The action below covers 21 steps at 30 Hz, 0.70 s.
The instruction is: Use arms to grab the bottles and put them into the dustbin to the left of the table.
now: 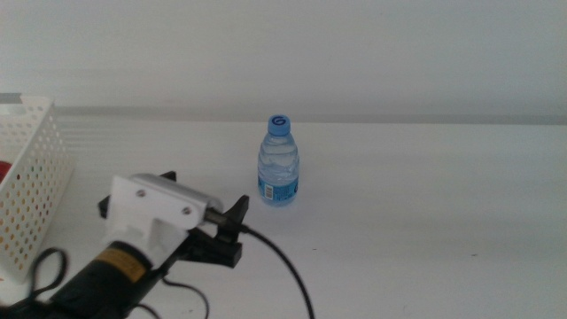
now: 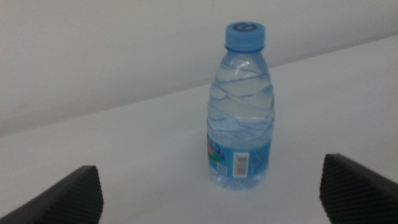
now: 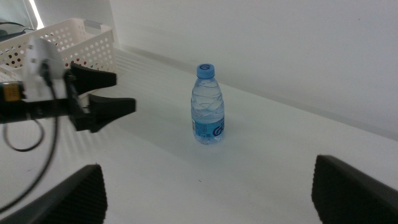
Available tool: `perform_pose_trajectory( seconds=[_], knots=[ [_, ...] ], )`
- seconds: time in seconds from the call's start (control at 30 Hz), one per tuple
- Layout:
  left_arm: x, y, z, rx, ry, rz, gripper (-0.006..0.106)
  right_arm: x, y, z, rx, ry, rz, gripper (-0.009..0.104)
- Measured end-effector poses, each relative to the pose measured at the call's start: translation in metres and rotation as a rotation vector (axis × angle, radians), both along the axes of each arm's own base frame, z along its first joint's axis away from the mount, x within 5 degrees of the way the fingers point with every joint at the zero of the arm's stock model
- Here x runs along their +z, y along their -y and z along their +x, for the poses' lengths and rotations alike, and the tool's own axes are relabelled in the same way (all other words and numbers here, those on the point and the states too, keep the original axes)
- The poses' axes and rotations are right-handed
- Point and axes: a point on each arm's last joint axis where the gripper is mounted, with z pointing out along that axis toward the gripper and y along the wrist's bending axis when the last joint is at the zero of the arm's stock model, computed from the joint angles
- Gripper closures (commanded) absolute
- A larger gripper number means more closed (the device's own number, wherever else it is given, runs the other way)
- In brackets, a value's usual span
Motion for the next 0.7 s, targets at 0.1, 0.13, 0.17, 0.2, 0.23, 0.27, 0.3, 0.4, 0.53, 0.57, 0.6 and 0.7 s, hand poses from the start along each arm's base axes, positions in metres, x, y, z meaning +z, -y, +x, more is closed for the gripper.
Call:
perform_pose_trajectory(
  seconds=[0.1, 0.13, 0.17, 0.2, 0.23, 0.27, 0.3, 0.4, 0.53, 0.57, 0.6, 0.7],
  knots=[
    [-0.009, 0.009, 0.013, 0.002, -0.004, 0.014, 0.007, 0.0, 0.0, 0.0, 0.0, 0.0, 0.0, 0.007],
    [-0.011, 0.013, 0.019, -0.002, -0.003, 0.017, 0.007, 0.0, 0.0, 0.0, 0.0, 0.0, 0.0, 0.007],
    [-0.014, 0.017, 0.023, -0.004, -0.007, 0.022, 0.007, 0.0, 0.0, 0.0, 0.0, 0.0, 0.0, 0.007],
    [-0.016, 0.021, 0.028, -0.007, -0.008, 0.025, 0.007, 0.0, 0.0, 0.0, 0.0, 0.0, 0.0, 0.007],
    [-0.018, 0.023, 0.032, -0.01, -0.009, 0.028, 0.007, 0.0, 0.0, 0.0, 0.0, 0.0, 0.0, 0.007],
    [-0.02, 0.026, 0.035, -0.01, -0.012, 0.025, 0.007, 0.0, 0.0, 0.0, 0.0, 0.0, 0.0, 0.007],
    [-0.022, 0.029, 0.039, -0.012, -0.017, 0.018, 0.007, 0.0, 0.0, 0.0, 0.0, 0.0, 0.0, 0.007],
    [-0.027, 0.034, 0.045, -0.006, -0.035, -0.007, 0.007, 0.0, 0.0, 0.0, 0.0, 0.0, 0.0, 0.007],
    [-0.028, 0.038, 0.05, -0.01, -0.035, -0.02, 0.007, 0.0, 0.0, 0.0, 0.0, 0.0, 0.0, 0.007],
    [-0.027, 0.04, 0.051, -0.014, -0.033, -0.029, 0.007, 0.0, 0.0, 0.0, 0.0, 0.0, 0.0, 0.007],
    [-0.028, 0.041, 0.052, -0.017, -0.038, -0.036, 0.007, 0.0, 0.0, 0.0, 0.0, 0.0, 0.0, 0.007],
    [-0.028, 0.046, 0.056, -0.039, -0.04, -0.046, 0.007, 0.0, 0.0, 0.0, 0.0, 0.0, 0.0, 0.007]
  ],
)
